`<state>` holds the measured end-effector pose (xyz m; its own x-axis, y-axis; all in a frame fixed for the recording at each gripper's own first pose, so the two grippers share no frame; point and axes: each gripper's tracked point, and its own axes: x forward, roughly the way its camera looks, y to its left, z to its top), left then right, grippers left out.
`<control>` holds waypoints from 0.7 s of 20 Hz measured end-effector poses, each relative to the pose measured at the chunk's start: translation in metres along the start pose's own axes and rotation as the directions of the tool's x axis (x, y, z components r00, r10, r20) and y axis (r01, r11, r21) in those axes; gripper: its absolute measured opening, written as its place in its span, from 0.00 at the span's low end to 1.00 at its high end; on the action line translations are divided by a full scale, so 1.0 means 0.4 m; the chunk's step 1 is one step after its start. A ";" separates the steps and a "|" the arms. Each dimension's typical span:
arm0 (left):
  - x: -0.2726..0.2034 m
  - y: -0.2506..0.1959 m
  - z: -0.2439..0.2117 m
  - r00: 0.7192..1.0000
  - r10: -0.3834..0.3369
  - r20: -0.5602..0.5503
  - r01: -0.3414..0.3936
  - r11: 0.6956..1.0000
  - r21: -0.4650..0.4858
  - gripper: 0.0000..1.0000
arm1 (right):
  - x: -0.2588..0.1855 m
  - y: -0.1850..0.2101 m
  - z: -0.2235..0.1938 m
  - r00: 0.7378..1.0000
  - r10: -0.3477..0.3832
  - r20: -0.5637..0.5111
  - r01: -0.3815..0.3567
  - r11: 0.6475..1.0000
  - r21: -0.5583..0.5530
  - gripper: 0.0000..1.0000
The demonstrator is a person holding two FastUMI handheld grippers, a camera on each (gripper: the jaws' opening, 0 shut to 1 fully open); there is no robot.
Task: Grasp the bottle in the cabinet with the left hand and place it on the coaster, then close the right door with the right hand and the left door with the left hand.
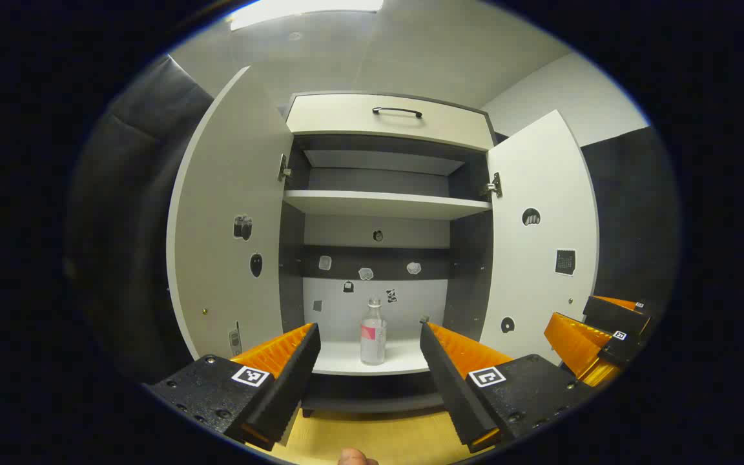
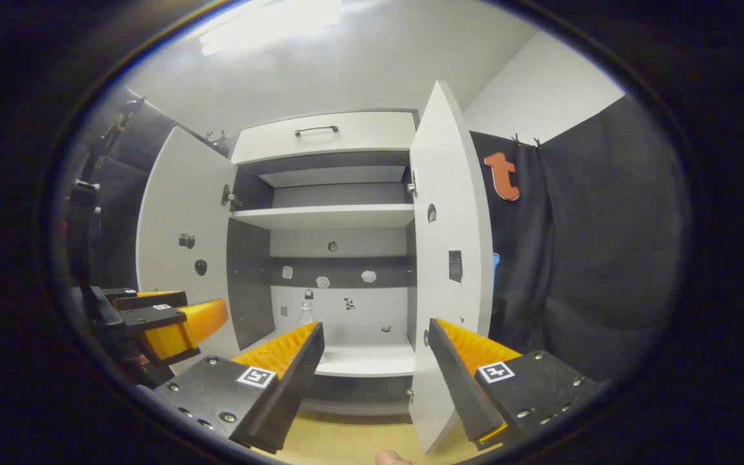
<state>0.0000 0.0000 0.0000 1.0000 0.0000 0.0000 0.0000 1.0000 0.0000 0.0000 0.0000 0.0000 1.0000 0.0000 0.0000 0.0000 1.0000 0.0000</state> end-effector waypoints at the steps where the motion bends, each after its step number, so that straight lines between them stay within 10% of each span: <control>1: 0.001 -0.002 -0.001 1.000 -0.006 -0.004 0.006 1.000 -0.003 0.96 | -0.002 -0.003 0.001 1.000 -0.006 -0.002 0.006 1.000 -0.002 0.98; 14: -0.015 -0.006 -0.005 1.000 -0.019 -0.016 0.019 1.000 -0.004 0.96 | -0.022 -0.010 0.007 1.000 -0.009 -0.006 0.009 1.000 0.015 0.98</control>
<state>-0.0062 -0.0022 -0.0018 0.9997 -0.0192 -0.0165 0.0191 0.9998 -0.0035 -0.0089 -0.0041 0.0029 0.9999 -0.0089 -0.0061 0.0090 0.9998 0.0149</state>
